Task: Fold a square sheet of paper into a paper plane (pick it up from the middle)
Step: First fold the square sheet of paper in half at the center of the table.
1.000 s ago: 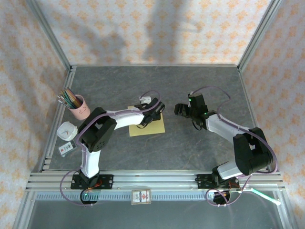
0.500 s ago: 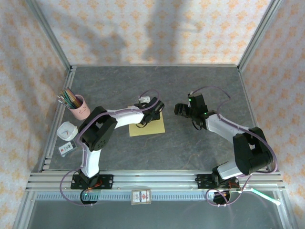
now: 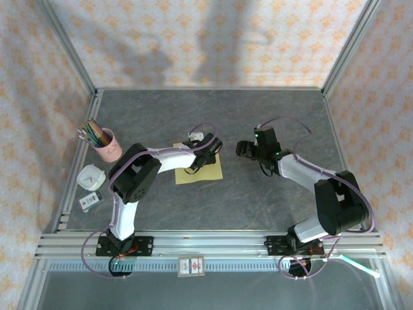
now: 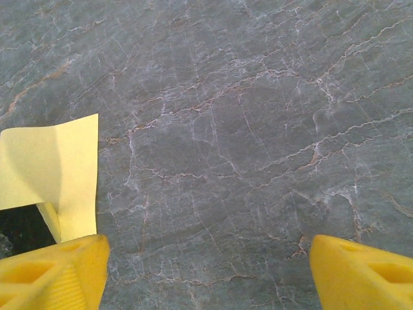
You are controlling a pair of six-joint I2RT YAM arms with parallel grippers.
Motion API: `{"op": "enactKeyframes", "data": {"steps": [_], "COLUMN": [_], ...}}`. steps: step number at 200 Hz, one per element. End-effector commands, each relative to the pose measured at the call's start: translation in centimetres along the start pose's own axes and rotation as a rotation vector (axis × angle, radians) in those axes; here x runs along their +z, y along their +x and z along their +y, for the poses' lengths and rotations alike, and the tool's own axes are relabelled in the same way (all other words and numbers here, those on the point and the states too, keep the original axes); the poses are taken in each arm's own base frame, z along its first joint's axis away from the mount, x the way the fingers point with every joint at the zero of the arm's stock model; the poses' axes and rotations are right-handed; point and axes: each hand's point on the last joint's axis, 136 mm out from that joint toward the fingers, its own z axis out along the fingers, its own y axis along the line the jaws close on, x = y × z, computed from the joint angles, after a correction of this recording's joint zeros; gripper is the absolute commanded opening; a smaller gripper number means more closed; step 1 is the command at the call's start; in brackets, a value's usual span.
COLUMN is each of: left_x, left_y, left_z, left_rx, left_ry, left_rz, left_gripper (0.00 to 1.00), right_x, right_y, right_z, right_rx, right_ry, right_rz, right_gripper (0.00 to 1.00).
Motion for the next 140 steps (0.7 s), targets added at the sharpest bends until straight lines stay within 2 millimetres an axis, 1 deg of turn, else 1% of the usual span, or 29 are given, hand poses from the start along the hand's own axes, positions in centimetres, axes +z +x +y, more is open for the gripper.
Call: {"op": "enactKeyframes", "data": {"steps": [1, 30, 44, 84, 97, 102, 105, 125, 140], "left_x": [1.0, 0.6, 0.3, -1.1, -2.0, -2.0, -3.0, -5.7, -9.0], "left_y": [1.5, 1.0, 0.7, -0.1, -0.6, -0.4, -1.2, -2.1, -2.9], "left_z": [1.2, 1.0, 0.5, -1.7, -2.7, -3.1, -3.5, -5.7, -8.0], "left_rx": [0.024, 0.02, 0.016, -0.007, -0.022, -0.024, -0.035, -0.048, -0.052], "left_ry": [-0.035, -0.02, 0.007, 0.141, 0.209, 0.236, 0.271, 0.447, 0.658], "left_rz": [0.043, 0.031, 0.024, 0.016, 0.007, 0.009, -0.007, -0.036, -0.061], "left_gripper": [0.89, 0.85, 0.79, 0.55, 0.46, 0.43, 0.41, 0.3, 0.25], "right_x": [0.1, 0.0, 0.0, -0.2, -0.3, -0.4, -0.4, -0.9, -1.5], "right_y": [-0.8, -0.9, -0.9, -1.0, -1.1, -1.2, -1.2, -1.6, -2.1], "right_z": [0.0, 0.1, 0.0, 0.1, 0.2, 0.2, 0.2, 0.2, -0.1], "right_rx": [-0.008, -0.008, -0.007, -0.005, -0.003, -0.003, -0.003, 0.0, 0.003], "right_ry": [0.014, 0.012, 0.013, 0.011, 0.01, 0.01, 0.012, 0.018, 0.038], "right_rz": [-0.009, -0.01, -0.01, -0.015, -0.018, -0.019, -0.02, -0.034, -0.05], "right_gripper": [0.81, 0.81, 0.81, 0.81, 0.81, 0.81, 0.81, 0.81, 0.81]}}
